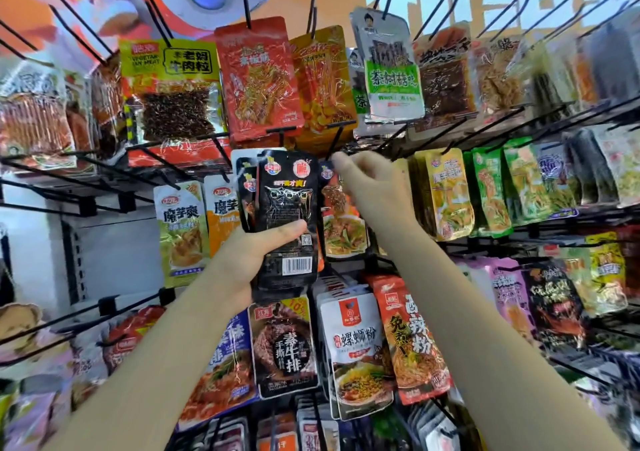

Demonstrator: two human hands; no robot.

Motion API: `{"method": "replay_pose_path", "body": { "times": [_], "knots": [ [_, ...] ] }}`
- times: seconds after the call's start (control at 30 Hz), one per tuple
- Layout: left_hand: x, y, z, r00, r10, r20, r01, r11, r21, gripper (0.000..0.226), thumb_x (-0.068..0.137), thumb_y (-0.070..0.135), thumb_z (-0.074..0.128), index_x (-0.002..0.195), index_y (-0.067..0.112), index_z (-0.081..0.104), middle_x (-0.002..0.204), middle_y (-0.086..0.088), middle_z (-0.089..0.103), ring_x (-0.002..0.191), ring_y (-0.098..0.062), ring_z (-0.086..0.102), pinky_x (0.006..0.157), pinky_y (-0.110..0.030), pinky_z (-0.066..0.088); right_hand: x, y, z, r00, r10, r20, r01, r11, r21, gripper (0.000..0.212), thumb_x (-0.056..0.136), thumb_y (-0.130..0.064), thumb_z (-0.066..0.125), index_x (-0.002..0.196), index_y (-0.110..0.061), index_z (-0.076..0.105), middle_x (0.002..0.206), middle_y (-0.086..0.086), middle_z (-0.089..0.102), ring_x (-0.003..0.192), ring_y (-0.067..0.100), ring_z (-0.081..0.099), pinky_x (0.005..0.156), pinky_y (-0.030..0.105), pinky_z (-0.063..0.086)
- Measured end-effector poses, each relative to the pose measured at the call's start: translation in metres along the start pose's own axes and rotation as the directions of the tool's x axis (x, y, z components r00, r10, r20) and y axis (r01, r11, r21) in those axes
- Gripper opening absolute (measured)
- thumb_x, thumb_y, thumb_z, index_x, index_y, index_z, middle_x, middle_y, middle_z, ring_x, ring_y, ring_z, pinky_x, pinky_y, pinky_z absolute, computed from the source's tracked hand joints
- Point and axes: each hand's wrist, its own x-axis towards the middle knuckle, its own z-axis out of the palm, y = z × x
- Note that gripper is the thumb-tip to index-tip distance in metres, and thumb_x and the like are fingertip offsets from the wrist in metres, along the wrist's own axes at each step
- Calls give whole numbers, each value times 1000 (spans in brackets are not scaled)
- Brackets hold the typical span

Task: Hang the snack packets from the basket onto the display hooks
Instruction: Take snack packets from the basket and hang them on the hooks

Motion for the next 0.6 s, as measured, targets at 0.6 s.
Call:
{"method": "replay_pose_path", "body": {
  "times": [0.6],
  "knots": [
    [3, 5, 4, 949, 242, -205, -238, 970, 43, 11, 90, 26, 73, 100, 27, 73, 93, 7, 79, 91, -13, 75, 74, -28, 60, -38, -3, 29, 959, -130, 253, 77, 975, 207, 5, 97, -5, 61, 100, -6, 57, 67, 7, 55, 58, 15, 53, 56, 28, 45]
  ]
}}
